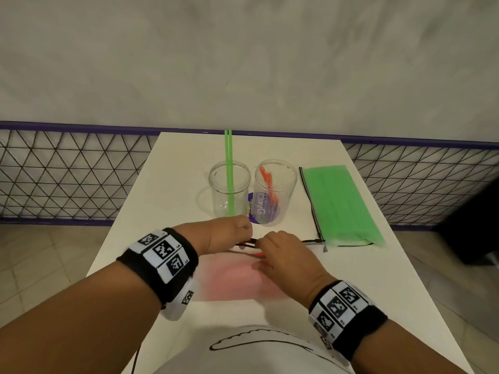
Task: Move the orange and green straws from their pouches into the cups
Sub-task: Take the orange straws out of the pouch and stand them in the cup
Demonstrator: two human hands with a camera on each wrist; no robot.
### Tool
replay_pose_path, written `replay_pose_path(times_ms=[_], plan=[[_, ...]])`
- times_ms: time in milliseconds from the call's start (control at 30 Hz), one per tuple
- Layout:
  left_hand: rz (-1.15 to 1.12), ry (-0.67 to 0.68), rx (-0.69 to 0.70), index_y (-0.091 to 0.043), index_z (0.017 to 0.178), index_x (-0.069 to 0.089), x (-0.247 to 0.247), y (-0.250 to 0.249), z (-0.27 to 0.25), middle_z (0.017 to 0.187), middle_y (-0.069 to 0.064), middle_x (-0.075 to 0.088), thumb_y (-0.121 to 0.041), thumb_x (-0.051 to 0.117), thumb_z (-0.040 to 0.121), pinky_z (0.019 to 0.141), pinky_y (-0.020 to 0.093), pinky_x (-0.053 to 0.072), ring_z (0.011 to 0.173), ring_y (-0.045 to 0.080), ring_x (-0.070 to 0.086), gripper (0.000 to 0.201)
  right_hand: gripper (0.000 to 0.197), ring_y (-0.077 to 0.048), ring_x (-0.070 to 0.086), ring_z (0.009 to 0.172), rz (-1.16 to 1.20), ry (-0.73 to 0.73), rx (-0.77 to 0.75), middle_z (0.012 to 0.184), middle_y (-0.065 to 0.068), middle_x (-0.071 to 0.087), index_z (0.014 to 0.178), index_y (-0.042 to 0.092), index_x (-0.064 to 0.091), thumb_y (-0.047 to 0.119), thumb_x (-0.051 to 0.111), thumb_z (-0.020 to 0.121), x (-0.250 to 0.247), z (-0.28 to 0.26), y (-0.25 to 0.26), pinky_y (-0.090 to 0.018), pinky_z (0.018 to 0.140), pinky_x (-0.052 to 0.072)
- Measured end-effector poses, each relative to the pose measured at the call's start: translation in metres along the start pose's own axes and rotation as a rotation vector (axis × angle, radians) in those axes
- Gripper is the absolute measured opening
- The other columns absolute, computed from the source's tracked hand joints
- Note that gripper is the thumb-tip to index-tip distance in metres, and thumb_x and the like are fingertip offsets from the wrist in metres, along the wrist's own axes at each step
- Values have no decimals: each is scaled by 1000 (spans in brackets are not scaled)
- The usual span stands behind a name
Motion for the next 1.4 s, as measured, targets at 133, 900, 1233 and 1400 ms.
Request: replay_pose_path(times_ms=[133,900,1233,1400], plan=[[172,-12,55,-23,90,48,-12,6,-4,86,-5,55,-1,48,92,50,9,34,66,6,42,22,15,-19,52,71,-31,18,-83,82,1,56,87,20,65,13,73,76,-3,-5,3,-30,62,41],[430,-77,-77,-42,153,21,22,86,-43,163,-6,17,-46,82,68,117,37,31,144,19,30,105,49,-20,51,118,201,519,20,132,1,51,137,26,42,46,52,93,40,18,-1,-40,100,42],[-262,123,-77,-40,149,16,60,101,-31,119,-15,59,-6,82,75,79,13,51,105,0,59,104,64,-21,36,133,185,432,-12,147,-3,37,146,23,37,48,58,91,39,7,-6,-37,113,31],[-261,136,-125,-30,156,0,66,102,-13,128,-10,56,-15,90,64,98,24,51,114,7,57,129,45,-27,50,112,-9,398,-129,125,-8,50,134,12,46,28,58,93,42,8,8,-42,95,45]])
Point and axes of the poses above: each hand's wrist, its own z-axis towards the middle knuckle, its own x-axis out of the palm, y = z × x, the point moved 4 cm from there along z, towards the middle knuckle
